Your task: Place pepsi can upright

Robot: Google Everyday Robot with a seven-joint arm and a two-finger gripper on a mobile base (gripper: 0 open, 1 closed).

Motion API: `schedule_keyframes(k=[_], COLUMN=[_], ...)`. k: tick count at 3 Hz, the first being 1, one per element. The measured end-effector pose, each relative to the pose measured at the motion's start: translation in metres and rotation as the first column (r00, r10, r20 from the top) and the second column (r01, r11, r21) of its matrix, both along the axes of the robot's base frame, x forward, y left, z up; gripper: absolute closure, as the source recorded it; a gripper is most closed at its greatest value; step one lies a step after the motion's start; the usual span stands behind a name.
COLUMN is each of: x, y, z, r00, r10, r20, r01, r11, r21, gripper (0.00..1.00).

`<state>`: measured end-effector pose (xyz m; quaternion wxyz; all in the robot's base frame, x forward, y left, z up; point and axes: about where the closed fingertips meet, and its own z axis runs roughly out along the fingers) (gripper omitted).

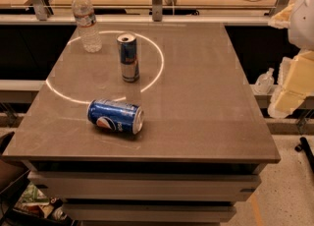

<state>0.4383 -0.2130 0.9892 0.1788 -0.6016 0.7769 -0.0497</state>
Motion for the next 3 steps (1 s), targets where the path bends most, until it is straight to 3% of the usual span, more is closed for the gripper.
schedule_keyframes(k=[1,2,3], x=[0.0,0.008,0.024], y=[0.0,0.016,0.059], z=[0.0,-0.002,-0.022], r00=[1.0,0.9997,0.9962], r10=[0.0,0.024,0.056], r20=[0.0,-0.007,-0.067], r01=[0.0,-0.023,-0.044], r11=[1.0,0.997,0.985], r21=[0.0,0.079,0.168], gripper=[0.0,0.0,0.0])
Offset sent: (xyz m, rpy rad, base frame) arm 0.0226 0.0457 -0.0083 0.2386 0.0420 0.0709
